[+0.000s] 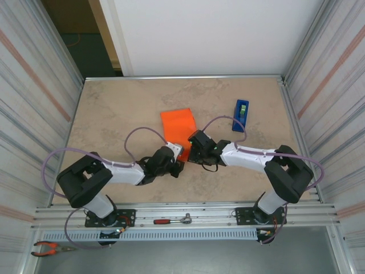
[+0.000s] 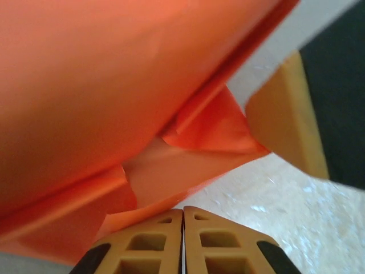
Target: Wrap the gift box in paper
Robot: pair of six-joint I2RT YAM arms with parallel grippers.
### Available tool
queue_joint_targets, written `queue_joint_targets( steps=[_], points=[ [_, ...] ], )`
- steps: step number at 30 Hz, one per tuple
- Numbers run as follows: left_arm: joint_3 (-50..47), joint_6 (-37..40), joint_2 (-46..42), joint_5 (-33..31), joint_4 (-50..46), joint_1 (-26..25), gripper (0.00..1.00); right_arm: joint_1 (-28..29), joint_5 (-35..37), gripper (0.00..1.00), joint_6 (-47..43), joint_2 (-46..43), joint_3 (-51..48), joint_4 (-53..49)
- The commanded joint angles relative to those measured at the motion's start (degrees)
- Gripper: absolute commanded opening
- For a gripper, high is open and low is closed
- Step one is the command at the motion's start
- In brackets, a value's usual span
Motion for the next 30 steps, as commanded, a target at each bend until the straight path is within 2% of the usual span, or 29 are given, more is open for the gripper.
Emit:
queue_joint_targets(
  steps=[1,2,3,8,11,14,16,25,30],
  points=[
    [1.97,2.17,1.12,-5.52,-0.21,-0.41,0.09,-0.42,-0.32,0.21,1.39,-3.7,-1.59,0.38],
    [2.22,2.31,1.12,-6.18,-0.35,-0.44,0.09,-0.53,-0.18,0.31,1.37,-4.64,-2.2,0.45],
    [2.55,2.48,1.07,-6.68,-0.57,-0.42,0.09,-0.6,0.1,0.36,1.34,-5.77,-2.94,0.44],
    [3.74,3.14,0.31,-8.76,-2.13,-0.42,0.09,-1.6,0.4,0.4,1.05,-10.27,-7.29,1.23],
    [4.31,3.56,0.01,-9.07,-2.89,-0.35,0.09,-1.72,-0.51,0.33,-0.06,-11.31,-10.62,4.73],
    [4.74,4.02,0.01,-9.12,-3.42,-0.42,0.09,-1.46,-2.68,0.12,-1.68,-10.59,-13.9,11.68],
    [4.92,4.2,0.0,-9.13,-3.68,-0.35,0.09,-0.82,-3.99,0.01,-2.76,-9.36,-15.22,16.6],
    [5.85,4.11,-1.85,-8.23,-5.28,-0.43,0.09,1.02,-2.47,0.0,-3.8,2.13,-13.74,29.47],
    [4.78,4.11,-9.16,-8.46,-7.54,-0.23,0.12,-0.39,-1.81,0.0,-3.71,5.91,-12.08,32.76]
  ],
)
